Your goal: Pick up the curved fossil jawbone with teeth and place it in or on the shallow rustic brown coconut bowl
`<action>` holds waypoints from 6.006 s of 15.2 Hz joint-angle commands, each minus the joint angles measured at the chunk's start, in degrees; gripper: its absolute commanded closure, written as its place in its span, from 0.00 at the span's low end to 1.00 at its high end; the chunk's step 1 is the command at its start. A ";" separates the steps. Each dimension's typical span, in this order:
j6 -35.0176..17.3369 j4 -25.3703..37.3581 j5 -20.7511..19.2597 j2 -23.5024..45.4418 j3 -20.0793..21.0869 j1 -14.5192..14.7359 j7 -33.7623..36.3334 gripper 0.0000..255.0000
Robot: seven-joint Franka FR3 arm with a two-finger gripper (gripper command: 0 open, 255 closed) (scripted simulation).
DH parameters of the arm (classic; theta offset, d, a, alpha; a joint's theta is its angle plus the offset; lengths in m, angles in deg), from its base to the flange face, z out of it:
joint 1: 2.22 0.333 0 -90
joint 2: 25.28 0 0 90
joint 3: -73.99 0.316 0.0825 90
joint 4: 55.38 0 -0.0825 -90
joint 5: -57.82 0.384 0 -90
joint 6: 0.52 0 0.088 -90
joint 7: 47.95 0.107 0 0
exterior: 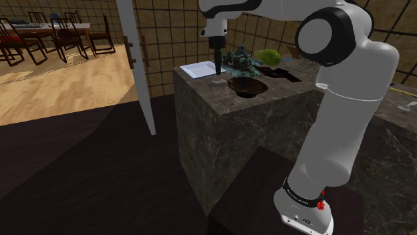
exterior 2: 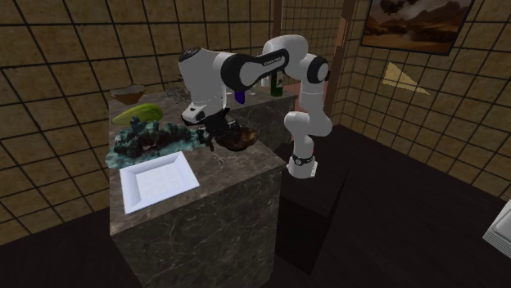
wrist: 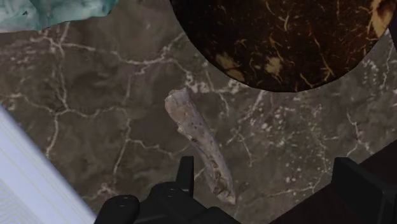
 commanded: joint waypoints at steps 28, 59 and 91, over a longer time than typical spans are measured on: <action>-2.94 0.15 1.80 5.54 0.50 -0.55 -6.66 1.00; 11.06 -1.27 -5.67 -11.38 -0.79 -1.49 -8.18 1.00; -0.46 -21.03 -9.46 -20.38 -0.84 -2.60 -7.91 0.00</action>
